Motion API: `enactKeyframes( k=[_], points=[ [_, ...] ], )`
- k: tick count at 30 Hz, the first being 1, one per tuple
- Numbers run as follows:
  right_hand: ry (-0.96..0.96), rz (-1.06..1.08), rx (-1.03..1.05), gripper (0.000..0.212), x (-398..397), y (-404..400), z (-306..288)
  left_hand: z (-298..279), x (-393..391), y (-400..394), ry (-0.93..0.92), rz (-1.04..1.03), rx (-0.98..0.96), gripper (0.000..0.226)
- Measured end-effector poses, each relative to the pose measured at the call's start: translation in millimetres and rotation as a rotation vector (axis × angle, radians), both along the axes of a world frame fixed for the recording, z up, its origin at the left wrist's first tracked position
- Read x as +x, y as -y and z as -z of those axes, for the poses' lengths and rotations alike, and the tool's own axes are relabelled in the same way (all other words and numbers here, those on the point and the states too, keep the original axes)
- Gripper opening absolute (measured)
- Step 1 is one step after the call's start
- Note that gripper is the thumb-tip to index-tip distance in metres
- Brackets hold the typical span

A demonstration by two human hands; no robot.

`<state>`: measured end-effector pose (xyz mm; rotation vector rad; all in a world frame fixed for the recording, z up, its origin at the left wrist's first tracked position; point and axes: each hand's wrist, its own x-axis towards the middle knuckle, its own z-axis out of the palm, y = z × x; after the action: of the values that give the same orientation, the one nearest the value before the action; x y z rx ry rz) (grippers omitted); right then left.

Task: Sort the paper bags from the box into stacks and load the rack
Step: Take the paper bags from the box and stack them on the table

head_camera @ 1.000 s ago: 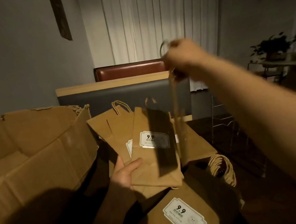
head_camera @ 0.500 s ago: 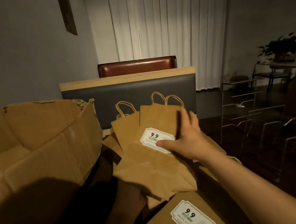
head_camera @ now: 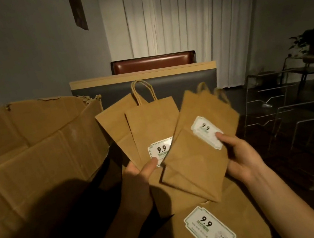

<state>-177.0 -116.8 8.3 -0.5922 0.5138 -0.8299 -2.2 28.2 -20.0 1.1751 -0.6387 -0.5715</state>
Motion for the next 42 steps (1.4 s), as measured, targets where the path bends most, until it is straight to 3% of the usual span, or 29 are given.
enactKeyframes(
  k=[3,7,10,15,20,23,25,28,29,30,32,34,37,40,41,42],
  points=[
    [0.071,-0.037,-0.026,0.042,-6,-2,-3,0,7,4,-0.023,-0.039,-0.031,0.021],
    [-0.16,-0.199,-0.262,0.036,9,-20,-4,0,3,2,0.17,-0.064,0.005,0.02],
    [-0.246,-0.187,-0.323,0.028,15,-30,-9,2,4,1,0.156,-0.013,-0.007,0.024],
    [-0.062,0.051,-0.095,0.022,-8,-13,-29,-1,13,-2,0.111,0.076,-0.13,0.025],
    [-0.279,-0.131,-0.023,0.029,-43,-23,-50,-9,24,1,-0.199,0.147,-0.228,0.022],
    [-0.378,-0.115,-0.086,0.027,-44,-30,-54,-33,25,-4,-0.312,0.362,-0.212,0.036],
    [-0.427,-0.023,-0.132,0.027,-47,-35,-58,-51,21,-18,-0.213,0.298,-0.263,0.027],
    [-0.474,0.053,-0.19,0.024,-51,-45,-56,-70,10,-36,-0.001,0.247,-0.28,0.041],
    [-0.471,0.049,-0.201,0.023,-50,-51,-55,-74,1,-36,0.072,0.265,-0.278,0.03],
    [-0.441,0.031,-0.208,0.024,-47,-57,-55,-74,-10,-35,0.234,0.226,-0.253,0.02],
    [-0.347,-0.013,-0.221,0.027,-40,-69,-56,-69,-30,-28,0.491,0.177,-0.171,0.025],
    [-0.294,-0.04,-0.283,0.029,-39,-82,-61,-63,-45,-28,0.588,0.229,-0.133,0.025],
    [-0.38,-0.002,-0.512,0.026,-44,-91,-66,-67,-47,-26,0.439,0.216,-0.068,0.026],
    [-0.362,0.15,-0.469,0.036,-46,-94,-68,-74,-44,-30,-0.059,0.371,-0.006,0.047],
    [-0.341,0.195,-0.418,0.036,-43,-96,-68,-80,-44,-35,-0.08,0.446,0.074,0.052],
    [-0.329,0.212,-0.368,0.037,-41,-100,-67,-83,-46,-38,0.031,0.494,0.189,0.052]
  ],
)
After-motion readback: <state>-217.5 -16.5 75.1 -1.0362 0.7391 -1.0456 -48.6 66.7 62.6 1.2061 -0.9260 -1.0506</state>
